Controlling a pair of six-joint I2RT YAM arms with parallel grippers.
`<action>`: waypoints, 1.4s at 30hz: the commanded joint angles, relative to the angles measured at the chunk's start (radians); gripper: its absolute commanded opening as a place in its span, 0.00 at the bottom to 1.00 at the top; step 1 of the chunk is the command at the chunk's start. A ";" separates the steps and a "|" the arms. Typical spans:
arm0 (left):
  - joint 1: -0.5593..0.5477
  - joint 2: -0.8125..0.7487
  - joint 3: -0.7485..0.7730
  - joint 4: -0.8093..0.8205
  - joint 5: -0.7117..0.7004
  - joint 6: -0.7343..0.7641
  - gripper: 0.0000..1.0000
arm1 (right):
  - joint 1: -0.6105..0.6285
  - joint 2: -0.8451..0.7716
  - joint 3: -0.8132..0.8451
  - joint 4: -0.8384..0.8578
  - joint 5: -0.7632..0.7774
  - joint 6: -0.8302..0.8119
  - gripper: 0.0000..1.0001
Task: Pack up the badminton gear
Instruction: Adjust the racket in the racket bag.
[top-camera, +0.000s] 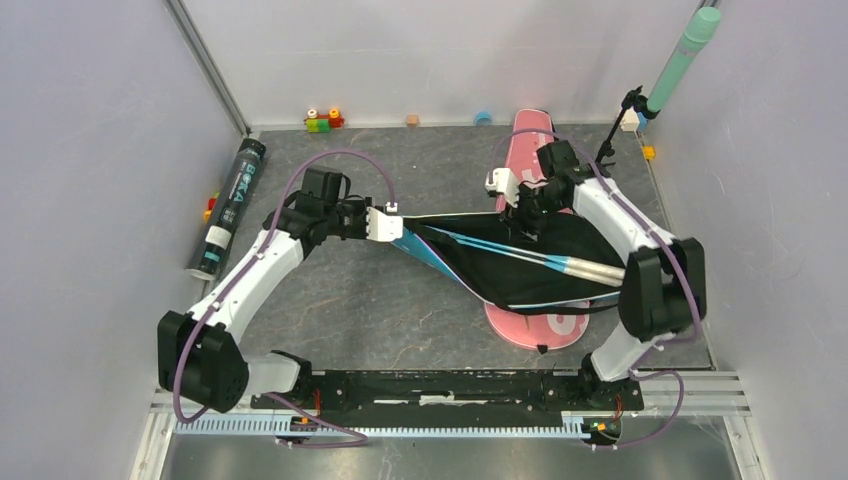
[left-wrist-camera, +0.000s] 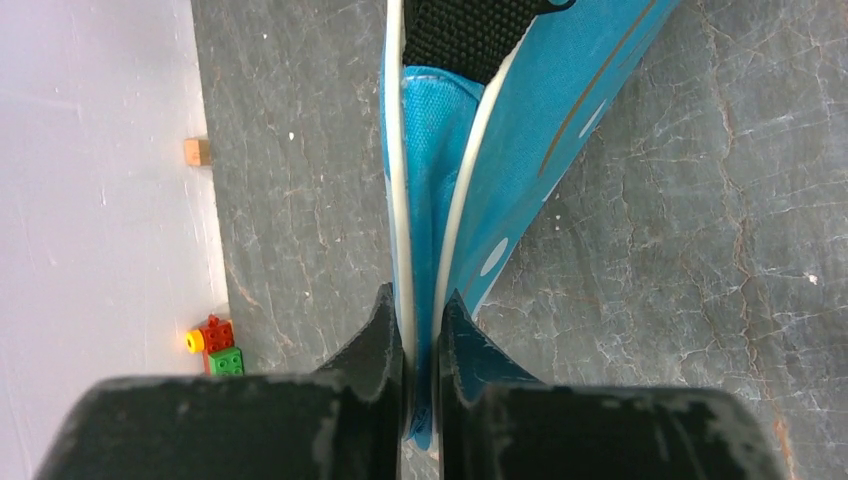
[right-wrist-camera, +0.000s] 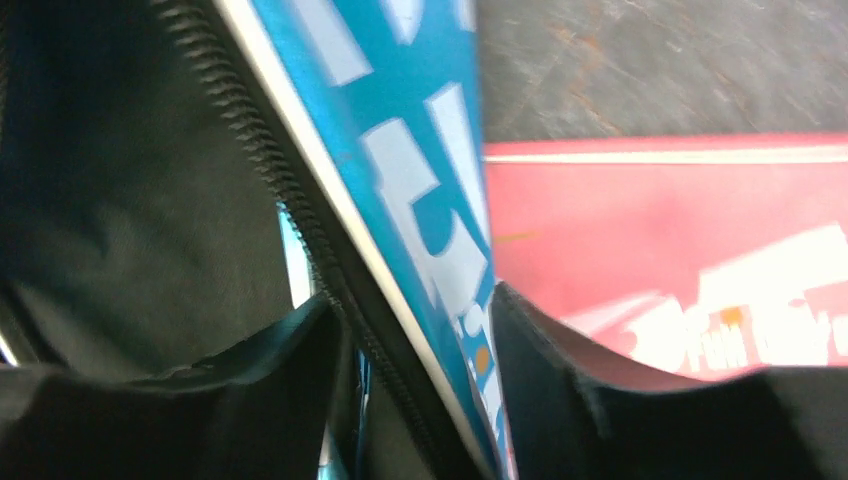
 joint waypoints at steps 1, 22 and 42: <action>0.002 -0.061 -0.026 0.051 0.006 -0.104 0.02 | 0.018 -0.210 -0.141 0.438 0.152 0.470 0.67; -0.007 -0.156 -0.073 -0.065 0.042 -0.091 0.02 | 0.351 -0.716 -0.842 1.129 0.599 1.309 0.93; -0.008 -0.147 -0.086 -0.066 0.077 -0.081 0.02 | 0.460 -0.265 -0.651 1.585 0.032 1.357 0.74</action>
